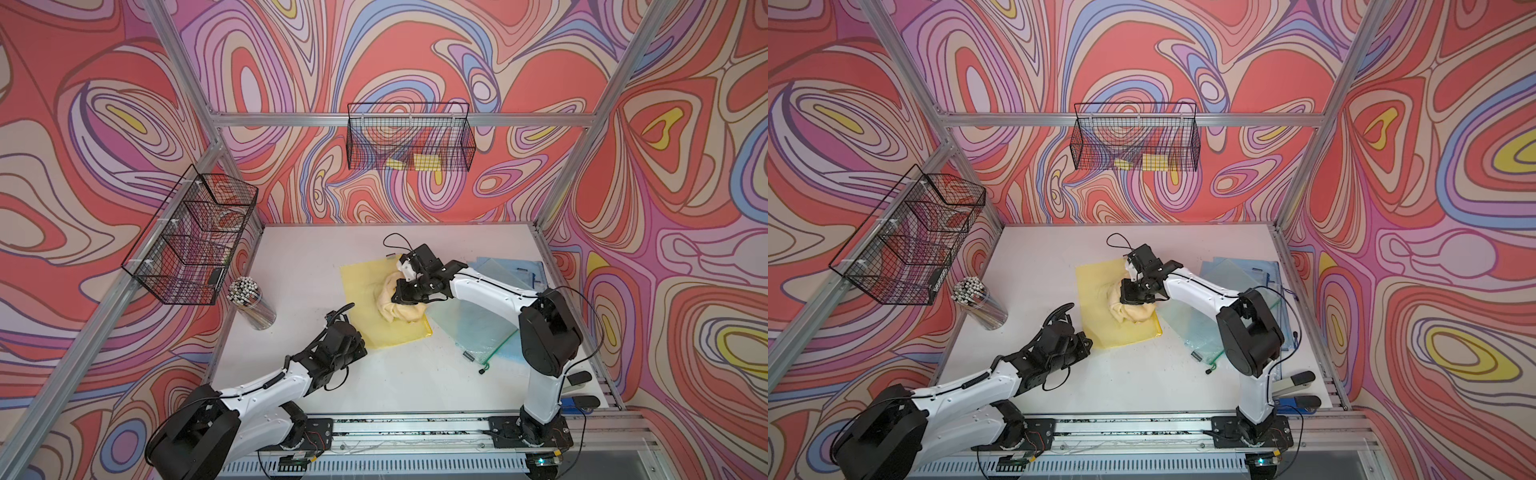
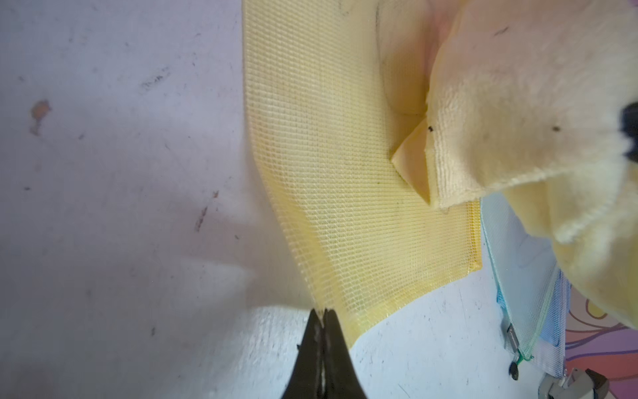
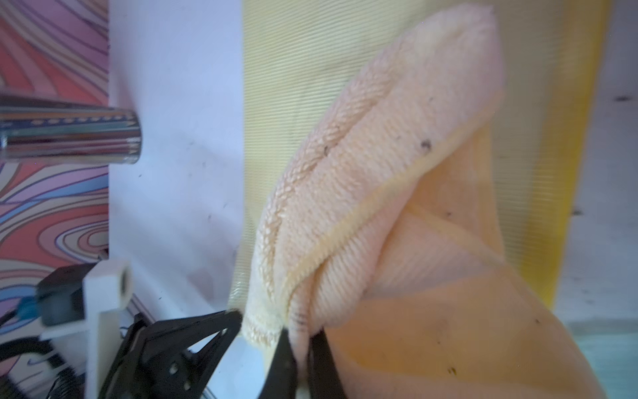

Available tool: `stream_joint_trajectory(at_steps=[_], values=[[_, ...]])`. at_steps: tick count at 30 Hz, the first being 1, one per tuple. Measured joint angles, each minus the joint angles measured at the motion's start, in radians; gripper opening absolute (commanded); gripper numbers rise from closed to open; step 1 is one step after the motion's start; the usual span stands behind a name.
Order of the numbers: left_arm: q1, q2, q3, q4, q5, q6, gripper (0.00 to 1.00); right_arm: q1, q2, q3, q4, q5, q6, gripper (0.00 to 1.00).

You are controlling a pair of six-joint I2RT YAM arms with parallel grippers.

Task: Wipe the document bag
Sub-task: Wipe the dirt from the document bag.

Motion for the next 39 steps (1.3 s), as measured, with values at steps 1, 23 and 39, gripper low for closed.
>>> stream_joint_trajectory(at_steps=[1,23,39], values=[[0.0,-0.005,-0.009,-0.004,0.0,0.0,0.0,0.034,0.005,0.003,0.017,-0.004,0.014,0.0],[0.0,-0.152,-0.06,-0.127,-0.047,-0.01,0.0,0.14,0.077,-0.344,0.413,-0.082,0.343,0.0],[0.0,-0.036,-0.059,-0.054,-0.039,-0.012,0.0,0.164,0.015,-0.298,0.211,0.053,0.296,0.0]])
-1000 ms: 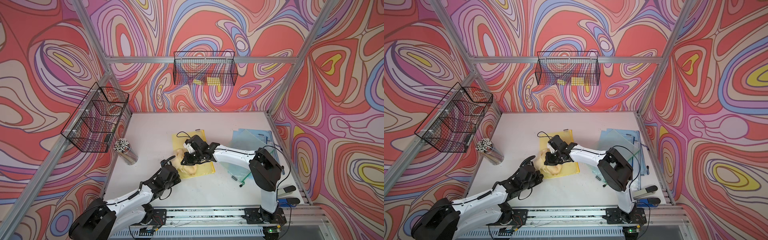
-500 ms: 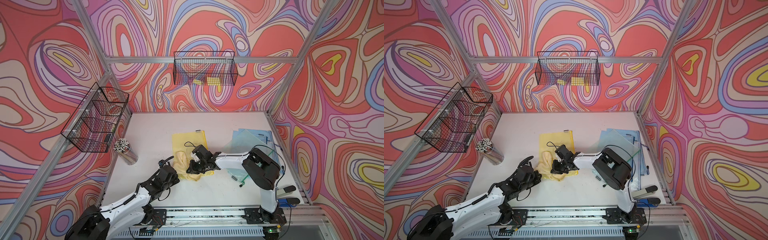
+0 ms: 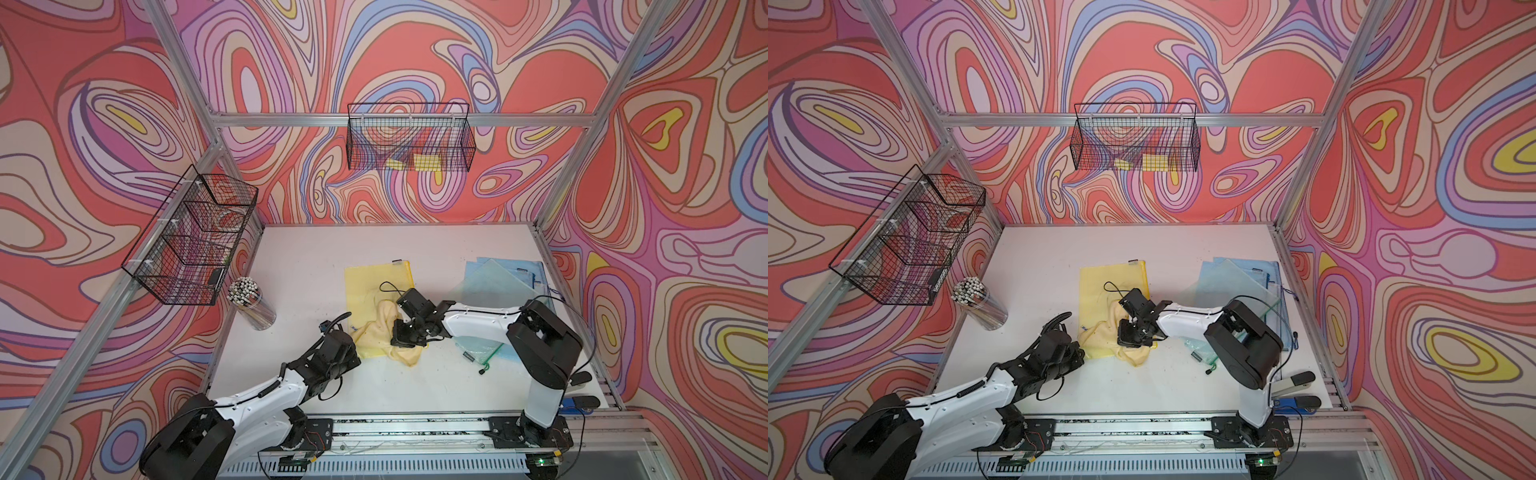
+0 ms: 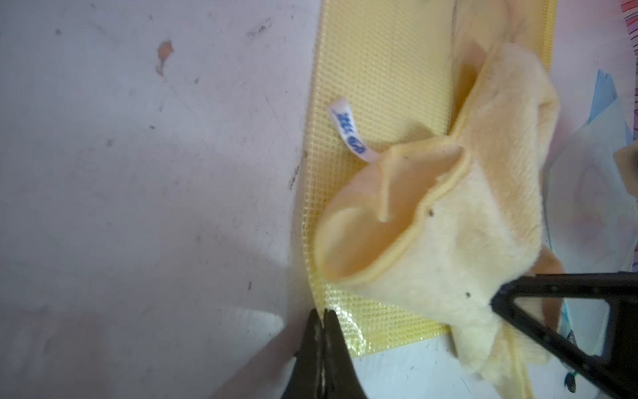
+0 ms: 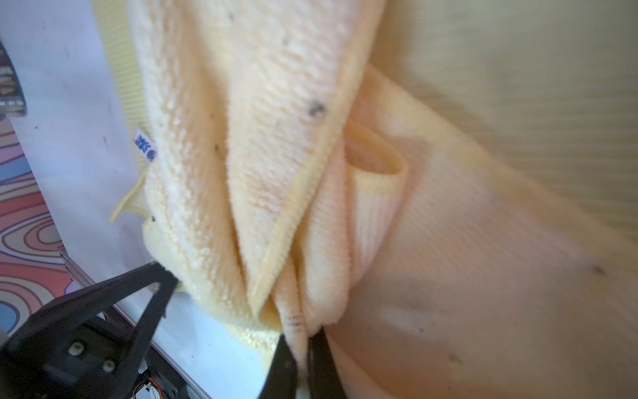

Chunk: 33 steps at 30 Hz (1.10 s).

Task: Wipe the document bag
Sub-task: Wipe the dirt from the document bag.

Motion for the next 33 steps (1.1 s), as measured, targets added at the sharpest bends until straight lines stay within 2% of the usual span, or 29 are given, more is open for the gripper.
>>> stream_joint_trajectory(at_steps=[5,10,13,16,18,21,23,28,33], values=[[0.0,0.002,0.0,0.006,0.001,-0.003,0.0,0.107,0.134,0.145,0.061,-0.027,0.025,0.0],[0.0,-0.009,0.0,-0.01,-0.005,-0.002,0.0,0.092,0.147,0.11,0.126,-0.066,0.068,0.0],[0.0,-0.021,0.0,-0.019,-0.006,-0.002,0.0,0.067,0.113,0.021,0.206,-0.091,0.084,0.0],[0.0,-0.035,0.0,-0.031,-0.006,-0.002,0.0,0.0,0.016,-0.13,0.252,-0.11,0.092,0.0],[0.0,-0.039,0.0,-0.035,-0.006,-0.002,0.0,-0.085,-0.08,-0.246,0.245,-0.113,0.087,0.0],[0.0,-0.039,0.0,-0.036,-0.005,-0.002,0.0,-0.206,-0.203,-0.362,0.193,-0.092,0.066,0.0],[0.0,-0.039,0.0,-0.037,-0.005,-0.002,0.0,-0.245,-0.251,-0.394,0.149,-0.072,0.05,0.0],[0.0,-0.031,0.0,-0.044,-0.003,-0.002,0.0,-0.201,-0.209,-0.307,0.07,-0.048,0.031,0.0],[0.0,-0.029,0.0,-0.043,-0.003,-0.002,0.0,-0.043,0.014,0.019,0.015,-0.026,0.014,0.0]])
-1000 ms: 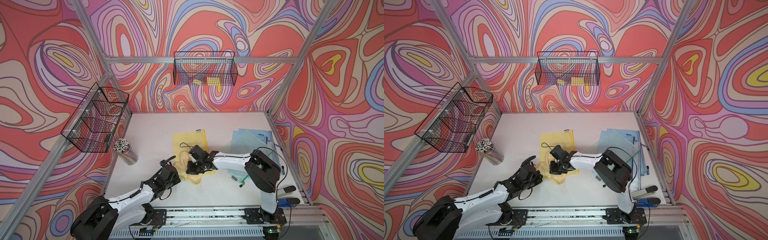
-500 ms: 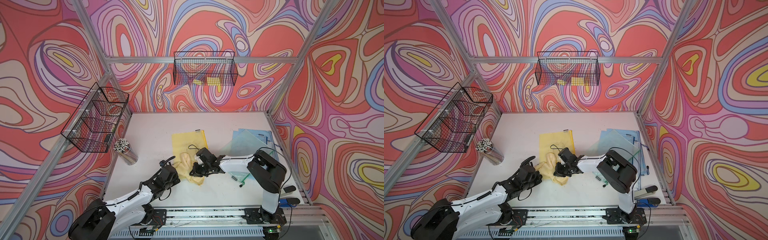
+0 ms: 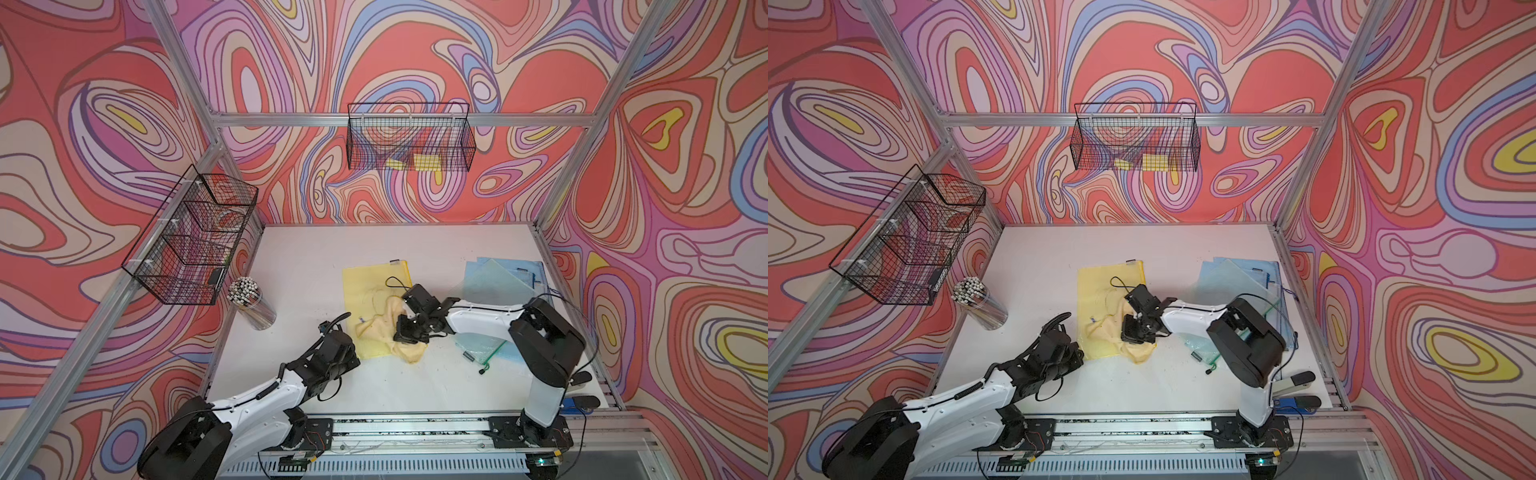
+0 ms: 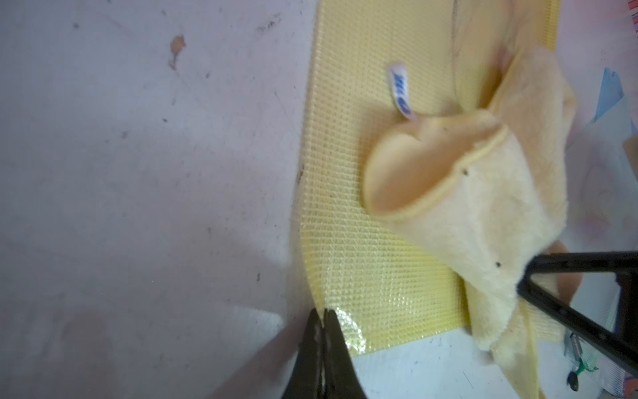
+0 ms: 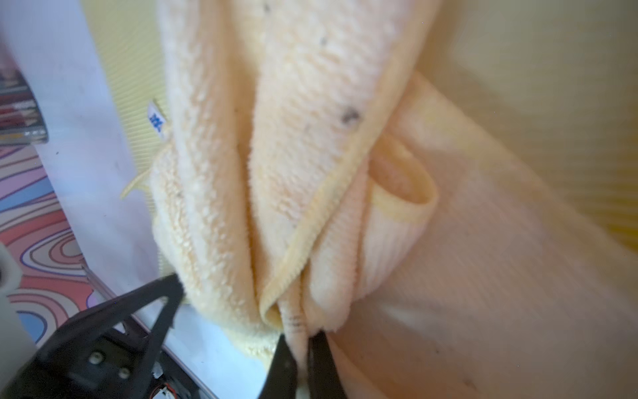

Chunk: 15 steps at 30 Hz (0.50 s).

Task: Wipe the document bag
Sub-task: Wipe the dirt from the document bag.

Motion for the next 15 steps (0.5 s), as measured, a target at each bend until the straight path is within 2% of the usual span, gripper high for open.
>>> stream_joint_trajectory(at_steps=[3,6,11,15], values=[[0.0,0.004,0.001,0.002,0.0,0.0,0.0,0.074,0.129,0.166,0.024,-0.025,0.002,0.0],[0.0,0.005,0.002,0.002,0.0,0.0,0.0,0.106,0.2,0.217,0.065,-0.058,0.016,0.0],[0.0,0.008,0.008,-0.005,0.0,0.0,0.0,0.084,0.195,0.164,0.107,-0.082,0.028,0.0],[0.0,0.018,0.015,-0.008,0.003,0.003,0.0,0.015,0.073,-0.031,0.16,-0.085,0.018,0.0]])
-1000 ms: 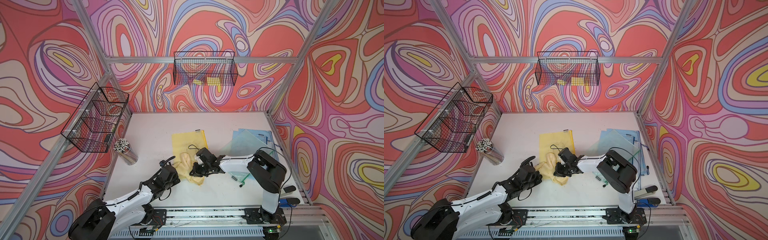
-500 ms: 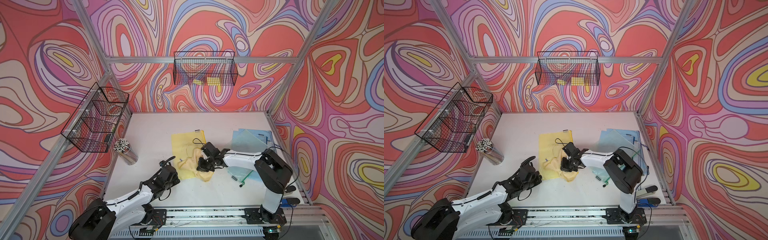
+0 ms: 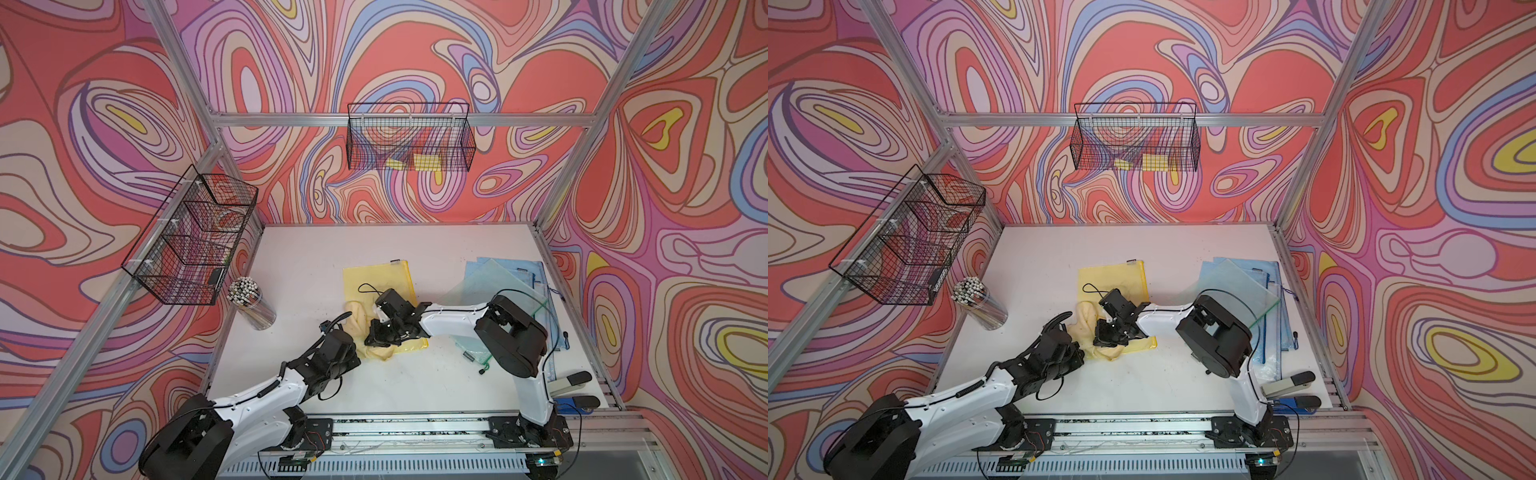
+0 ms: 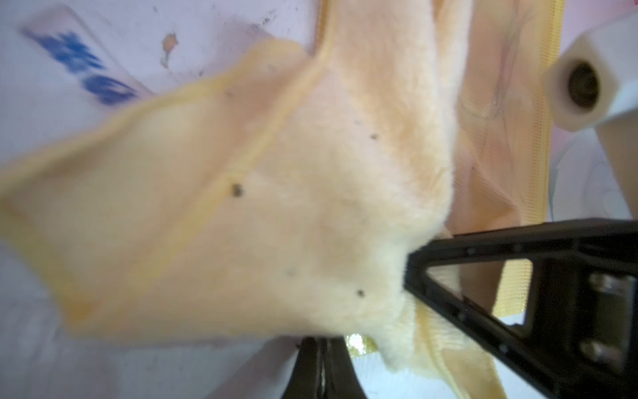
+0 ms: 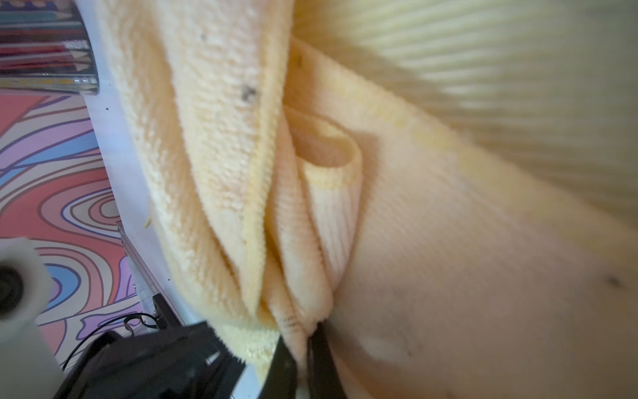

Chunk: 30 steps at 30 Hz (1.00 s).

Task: Wipe the document bag
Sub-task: Wipe the dirt from the document bag.

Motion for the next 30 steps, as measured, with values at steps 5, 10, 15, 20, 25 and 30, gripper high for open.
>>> stream_joint_trajectory(at_steps=[5,10,15,20,25,30], values=[[0.0,0.009,0.009,-0.001,0.005,0.005,0.0,-0.192,-0.177,-0.218,-0.007,-0.004,-0.03,0.0],[0.0,0.02,0.015,-0.003,0.006,0.005,0.0,-0.217,-0.173,-0.166,-0.098,0.039,-0.064,0.0],[0.0,0.023,0.018,-0.008,0.005,0.004,0.0,-0.092,0.043,0.148,-0.165,0.056,-0.081,0.0],[0.0,0.005,0.018,-0.031,0.004,0.004,0.0,0.011,0.237,0.404,-0.148,0.005,-0.08,0.0],[0.0,-0.026,0.018,-0.055,-0.003,0.004,0.0,-0.013,0.253,0.401,-0.12,-0.047,-0.08,0.0],[0.0,-0.034,0.018,-0.059,-0.007,0.004,0.0,-0.151,0.137,0.189,-0.04,-0.093,-0.092,0.0]])
